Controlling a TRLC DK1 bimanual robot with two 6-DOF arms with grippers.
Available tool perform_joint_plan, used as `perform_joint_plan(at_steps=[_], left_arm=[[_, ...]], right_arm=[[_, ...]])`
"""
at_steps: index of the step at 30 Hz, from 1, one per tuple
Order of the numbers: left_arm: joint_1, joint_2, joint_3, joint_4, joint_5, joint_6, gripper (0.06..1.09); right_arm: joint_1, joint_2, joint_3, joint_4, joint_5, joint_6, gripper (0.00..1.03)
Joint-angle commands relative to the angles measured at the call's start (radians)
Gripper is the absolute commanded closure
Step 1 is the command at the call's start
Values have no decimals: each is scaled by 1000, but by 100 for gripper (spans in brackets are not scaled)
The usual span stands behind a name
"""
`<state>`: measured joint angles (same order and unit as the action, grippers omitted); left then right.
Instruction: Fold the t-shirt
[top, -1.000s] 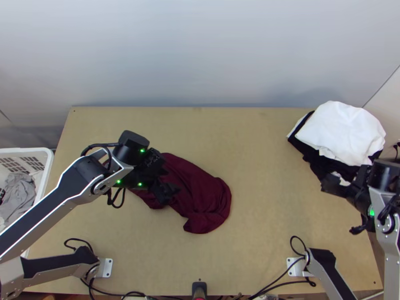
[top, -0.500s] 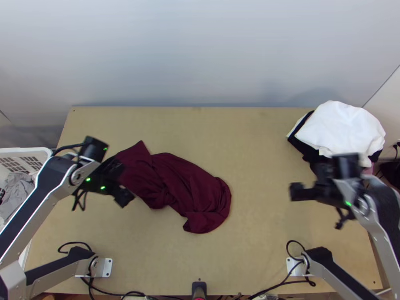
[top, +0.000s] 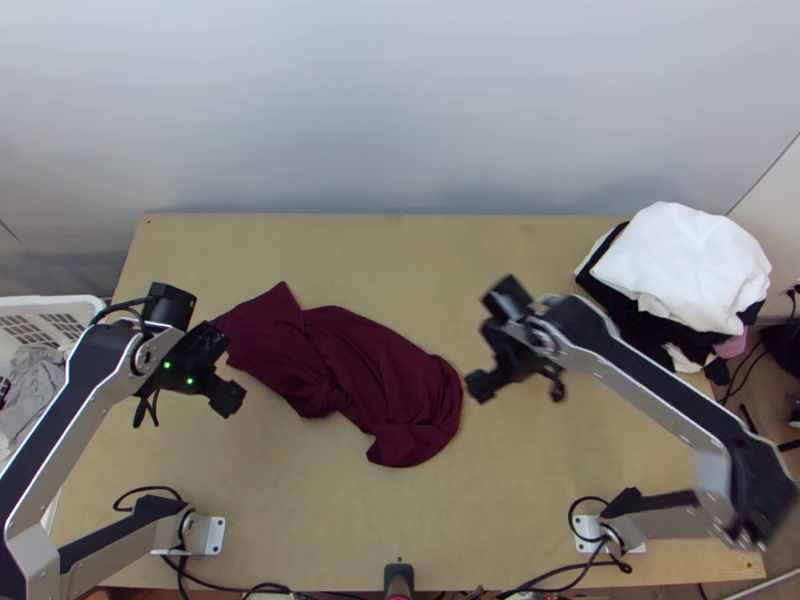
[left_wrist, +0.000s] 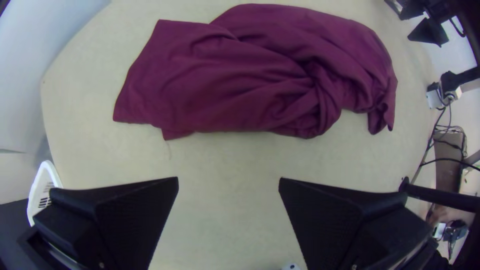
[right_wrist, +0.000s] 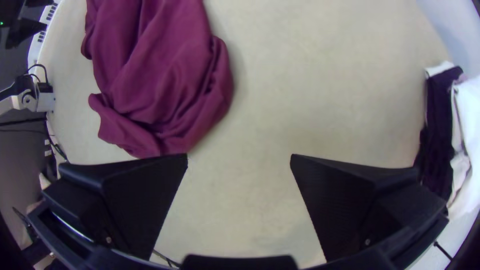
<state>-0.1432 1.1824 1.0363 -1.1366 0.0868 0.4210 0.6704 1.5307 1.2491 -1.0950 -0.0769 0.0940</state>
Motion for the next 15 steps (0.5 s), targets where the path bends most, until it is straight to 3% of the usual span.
perform_joint_plan(at_steps=[1,5,9,13,15], left_arm=[[-9,3,10,32,-18,-4,11],[21,-9,-2,28,-19,-16,11],[62,-55,-27,29,-18,-28,11],[93,-104,-53,28,-18,-45,11],[106,-127,-65,20,-18,-50,11]], right_arm=[[98,213,113,87,-1,0,10],[104,250,113,153,6,-2,10],[113,259,105,271,45,0,21],[106,296,130,337,83,0,21],[98,319,130,366,92,-11,26]])
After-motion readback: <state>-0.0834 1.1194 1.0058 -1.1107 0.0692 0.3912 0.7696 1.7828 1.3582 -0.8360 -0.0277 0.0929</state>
